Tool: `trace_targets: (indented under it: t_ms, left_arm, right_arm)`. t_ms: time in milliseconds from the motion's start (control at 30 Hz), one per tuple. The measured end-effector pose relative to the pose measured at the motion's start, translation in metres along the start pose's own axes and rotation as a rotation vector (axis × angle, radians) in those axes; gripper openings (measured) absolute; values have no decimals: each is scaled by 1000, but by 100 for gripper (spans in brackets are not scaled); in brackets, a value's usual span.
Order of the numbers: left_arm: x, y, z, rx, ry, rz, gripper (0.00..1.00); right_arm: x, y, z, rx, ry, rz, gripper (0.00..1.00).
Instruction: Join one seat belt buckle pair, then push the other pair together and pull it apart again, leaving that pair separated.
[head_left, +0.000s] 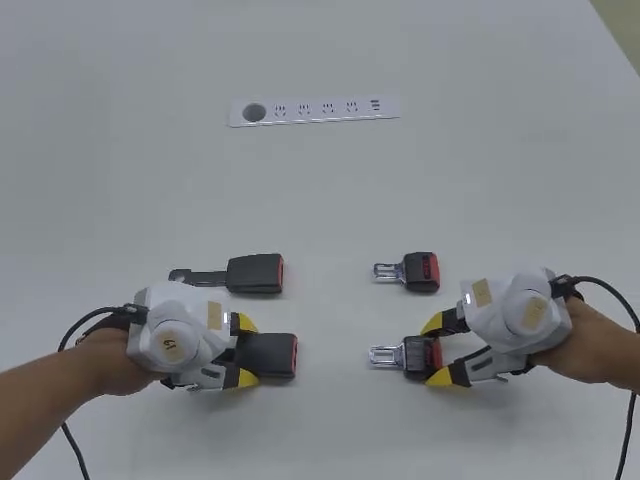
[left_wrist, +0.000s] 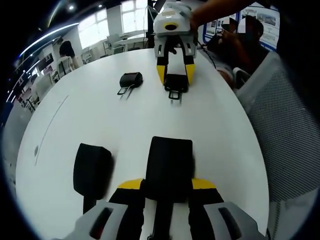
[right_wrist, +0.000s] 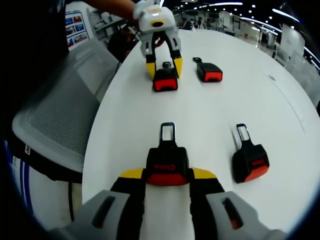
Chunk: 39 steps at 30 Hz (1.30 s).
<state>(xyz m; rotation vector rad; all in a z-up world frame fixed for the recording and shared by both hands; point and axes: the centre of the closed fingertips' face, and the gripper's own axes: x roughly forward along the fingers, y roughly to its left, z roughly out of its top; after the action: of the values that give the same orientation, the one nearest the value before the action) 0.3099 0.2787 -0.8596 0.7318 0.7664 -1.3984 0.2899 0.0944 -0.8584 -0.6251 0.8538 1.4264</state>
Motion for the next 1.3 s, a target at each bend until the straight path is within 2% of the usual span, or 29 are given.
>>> trace_targets:
  t_ms: [533,1300]
  left_arm:
    - [0,0,-1,-3,8,0,35]
    - [-1,0,0,-5,26,-3,35]
  right_arm:
    - [29,2,42,12,-100,-14,35]
    - [57,1,82,15,-161,-11,35]
